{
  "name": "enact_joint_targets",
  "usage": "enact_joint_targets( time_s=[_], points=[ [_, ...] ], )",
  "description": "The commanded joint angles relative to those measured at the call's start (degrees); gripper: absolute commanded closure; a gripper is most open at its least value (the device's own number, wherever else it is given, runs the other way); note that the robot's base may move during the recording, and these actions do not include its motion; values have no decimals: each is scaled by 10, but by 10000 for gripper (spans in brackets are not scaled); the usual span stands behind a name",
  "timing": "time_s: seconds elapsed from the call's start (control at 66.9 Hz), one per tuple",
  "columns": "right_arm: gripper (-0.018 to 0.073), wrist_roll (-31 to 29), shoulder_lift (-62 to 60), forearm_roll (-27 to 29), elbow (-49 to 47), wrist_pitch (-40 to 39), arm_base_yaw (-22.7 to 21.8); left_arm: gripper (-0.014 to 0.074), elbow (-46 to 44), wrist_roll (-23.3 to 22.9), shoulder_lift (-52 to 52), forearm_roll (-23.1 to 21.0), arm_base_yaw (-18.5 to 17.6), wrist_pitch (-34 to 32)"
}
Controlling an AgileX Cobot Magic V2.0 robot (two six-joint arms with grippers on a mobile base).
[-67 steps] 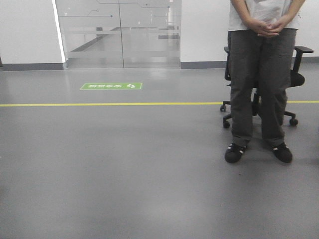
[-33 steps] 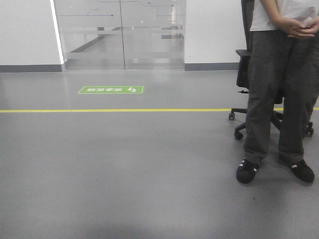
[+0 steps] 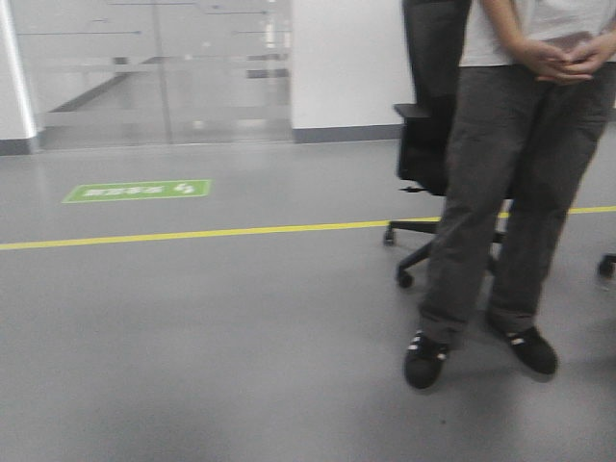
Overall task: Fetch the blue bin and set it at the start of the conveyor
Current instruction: 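Hold the bin while driving toward the red-framed conveyor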
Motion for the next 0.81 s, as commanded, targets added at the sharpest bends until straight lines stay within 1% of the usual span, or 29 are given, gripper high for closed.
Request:
enact_joint_targets(
  time_s=[0.0,0.792],
  points=[
    [711,-15,-6,6,-5,-38,-1,708,-6,-6,-7,-29,-3,-37],
    [711,-15,-6,6,-5,-43,-1,708,-6,-6,-7,-29,-3,-37]
  ],
)
